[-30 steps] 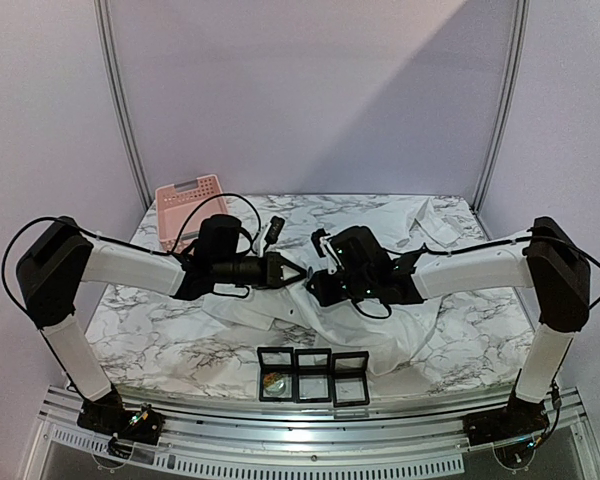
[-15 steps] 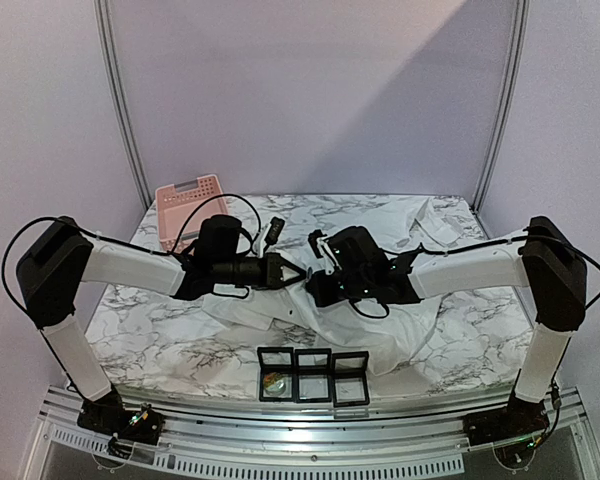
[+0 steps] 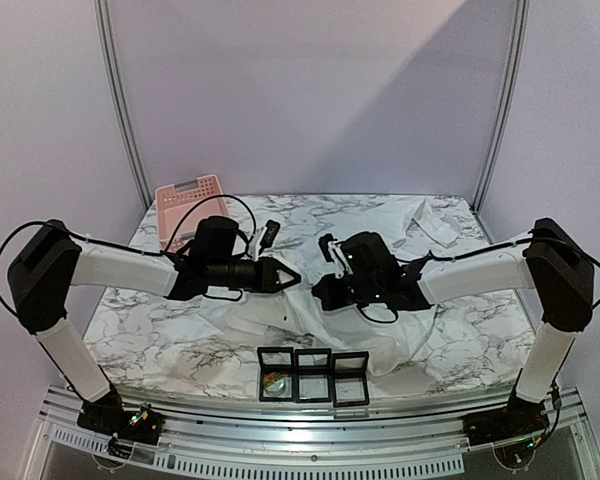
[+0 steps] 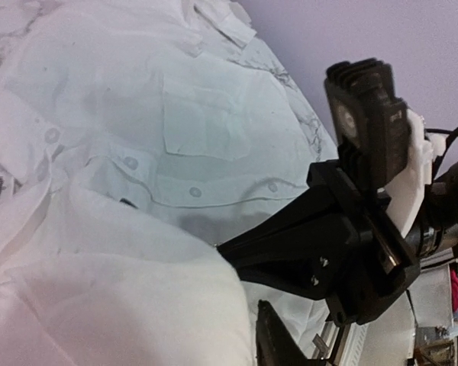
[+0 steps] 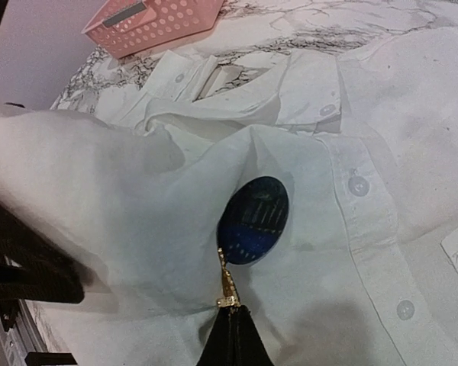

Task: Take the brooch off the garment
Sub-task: Pick up the brooch from the flattened clothing.

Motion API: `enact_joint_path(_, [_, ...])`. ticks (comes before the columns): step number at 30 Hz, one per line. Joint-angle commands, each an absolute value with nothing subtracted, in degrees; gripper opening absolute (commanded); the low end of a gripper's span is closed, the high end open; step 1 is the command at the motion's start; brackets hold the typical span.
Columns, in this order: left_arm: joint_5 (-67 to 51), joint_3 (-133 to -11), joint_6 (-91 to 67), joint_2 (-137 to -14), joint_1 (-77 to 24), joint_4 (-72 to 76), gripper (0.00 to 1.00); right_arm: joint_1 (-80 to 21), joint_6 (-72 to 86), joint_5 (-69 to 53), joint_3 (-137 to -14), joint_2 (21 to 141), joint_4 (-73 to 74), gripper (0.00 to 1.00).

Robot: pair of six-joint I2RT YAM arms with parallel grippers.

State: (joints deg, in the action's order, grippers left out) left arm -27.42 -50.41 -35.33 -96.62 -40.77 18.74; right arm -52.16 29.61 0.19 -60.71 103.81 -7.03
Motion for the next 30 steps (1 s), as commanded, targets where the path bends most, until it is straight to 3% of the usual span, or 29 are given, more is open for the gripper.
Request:
enact_joint_path(1, [-23.0,-48.8,-31.7,-93.3,-41.5,11.9,0.38,-50.7,30.8,-5.3,-57.4,100.7,-13.8,0.00])
enact_joint_path(3, [-21.1,-48.6,-30.3,-92.1,-41.5,9.2,0.51,-50.4,30.4,-6.5,-56.0,99.9,-15.8,0.00])
enact_joint_path(7, [-17.8,-49.8,-25.7,-89.0,-41.7,3.5,0.63,-50.0,28.7,-7.0,-54.2,98.4,-17.1,0.00])
enact_joint_path(15, [-17.4,-60.7,-12.1,-88.1,-41.7,-13.0,0.71,-48.6,25.3,-9.5,-52.0,95.3,-18.3,0.00])
enact_joint_path(22, [-29.9,-70.9,1.0,-94.2,-41.7,-25.4,0.79,-47.2,22.1,-14.3,-50.9,93.4,-18.2,0.00])
enact_joint_path(26, [-22.8,-72.2,2.5,-93.0,-41.7,-25.3,0.80,-46.8,21.0,-14.7,-50.2,91.9,-17.1,0.00])
enact_joint_path(30, [-6.3,-67.6,-3.3,-89.2,-41.8,-17.8,0.80,-45.9,20.8,-14.2,-50.2,90.9,-16.1,0.00])
